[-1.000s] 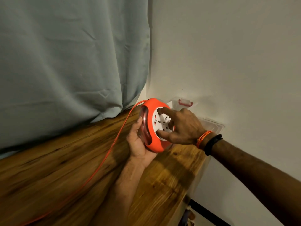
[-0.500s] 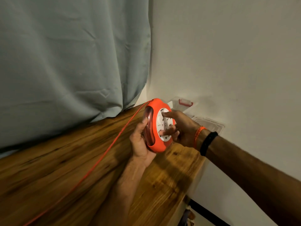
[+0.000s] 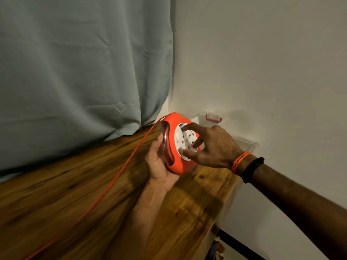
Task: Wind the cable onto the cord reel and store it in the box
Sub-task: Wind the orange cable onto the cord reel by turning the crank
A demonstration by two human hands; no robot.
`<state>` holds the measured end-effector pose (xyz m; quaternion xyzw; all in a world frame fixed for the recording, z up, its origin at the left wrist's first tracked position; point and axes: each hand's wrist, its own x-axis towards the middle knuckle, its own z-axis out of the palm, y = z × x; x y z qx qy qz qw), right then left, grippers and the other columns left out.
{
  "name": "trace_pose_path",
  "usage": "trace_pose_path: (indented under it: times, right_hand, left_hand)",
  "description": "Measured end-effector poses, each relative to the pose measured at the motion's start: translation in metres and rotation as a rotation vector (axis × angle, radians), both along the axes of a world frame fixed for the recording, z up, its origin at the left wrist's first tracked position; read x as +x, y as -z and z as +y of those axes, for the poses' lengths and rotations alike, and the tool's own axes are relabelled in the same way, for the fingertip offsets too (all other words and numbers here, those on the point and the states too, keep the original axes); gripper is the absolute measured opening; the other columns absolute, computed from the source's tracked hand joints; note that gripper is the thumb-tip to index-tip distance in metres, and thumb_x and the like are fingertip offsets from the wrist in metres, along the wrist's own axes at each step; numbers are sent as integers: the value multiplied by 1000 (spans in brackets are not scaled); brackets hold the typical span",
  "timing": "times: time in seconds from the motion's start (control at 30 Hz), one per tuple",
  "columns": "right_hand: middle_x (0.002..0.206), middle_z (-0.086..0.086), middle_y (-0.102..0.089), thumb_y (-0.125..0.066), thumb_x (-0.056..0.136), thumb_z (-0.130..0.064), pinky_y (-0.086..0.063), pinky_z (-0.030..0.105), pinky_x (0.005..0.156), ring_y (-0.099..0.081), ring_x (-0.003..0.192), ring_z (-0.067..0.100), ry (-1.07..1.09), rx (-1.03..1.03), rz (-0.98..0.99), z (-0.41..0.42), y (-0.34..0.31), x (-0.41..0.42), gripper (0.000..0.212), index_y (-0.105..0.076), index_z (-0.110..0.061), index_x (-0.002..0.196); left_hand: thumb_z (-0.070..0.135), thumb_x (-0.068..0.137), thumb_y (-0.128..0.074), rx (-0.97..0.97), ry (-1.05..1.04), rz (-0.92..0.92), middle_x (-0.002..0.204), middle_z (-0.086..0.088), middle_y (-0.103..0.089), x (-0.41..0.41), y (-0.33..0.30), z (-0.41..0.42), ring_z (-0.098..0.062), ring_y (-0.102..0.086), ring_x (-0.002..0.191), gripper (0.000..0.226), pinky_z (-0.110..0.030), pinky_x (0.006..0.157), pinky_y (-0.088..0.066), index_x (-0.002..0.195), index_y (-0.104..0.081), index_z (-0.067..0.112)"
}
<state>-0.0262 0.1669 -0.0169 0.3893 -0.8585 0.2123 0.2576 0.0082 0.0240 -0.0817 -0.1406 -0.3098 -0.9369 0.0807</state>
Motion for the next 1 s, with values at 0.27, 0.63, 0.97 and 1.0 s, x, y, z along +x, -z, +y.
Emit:
trace_pose_path:
  times: [0.27, 0.63, 0.97, 1.0]
  right_hand:
    - [67, 8, -74, -70, 75, -46, -53, 28, 68, -70, 68, 28, -19, 18, 24, -9, 2, -8, 55, -58, -24, 124]
    - [63, 0, -62, -60, 91, -34, -31, 17, 33, -56, 33, 5, 33, -830, -1336, -26, -1, -1, 21, -61, -16, 100]
    - [79, 19, -77, -60, 88, -52, -35, 16, 37, -60, 37, 4, 168, -513, -923, -9, -4, -1, 55, -71, 0, 102]
    - [73, 10, -78, -59, 85, -57, -47, 21, 45, -64, 46, 3, 217, -419, -751, -6, -3, -2, 54, -74, -5, 96]
  left_hand:
    - [42, 59, -86, 34, 53, 30, 151, -27, -46, 1, -1, 4, -45, -38, 143, 95, -61, 121, -22, 140, -56, 4]
    - [46, 52, -91, -80, -125, -40, 116, -21, -68, 3, -2, 8, -35, -63, 104, 84, -47, 96, -48, 122, -70, 5]
    - [43, 53, -91, -13, -125, -63, 139, -25, -59, 4, -2, 8, -41, -55, 130, 101, -56, 112, -41, 140, -57, 4]
    - [45, 54, -90, -19, -118, -66, 143, -25, -55, 3, -1, 6, -43, -50, 135, 104, -59, 115, -35, 143, -53, 5]
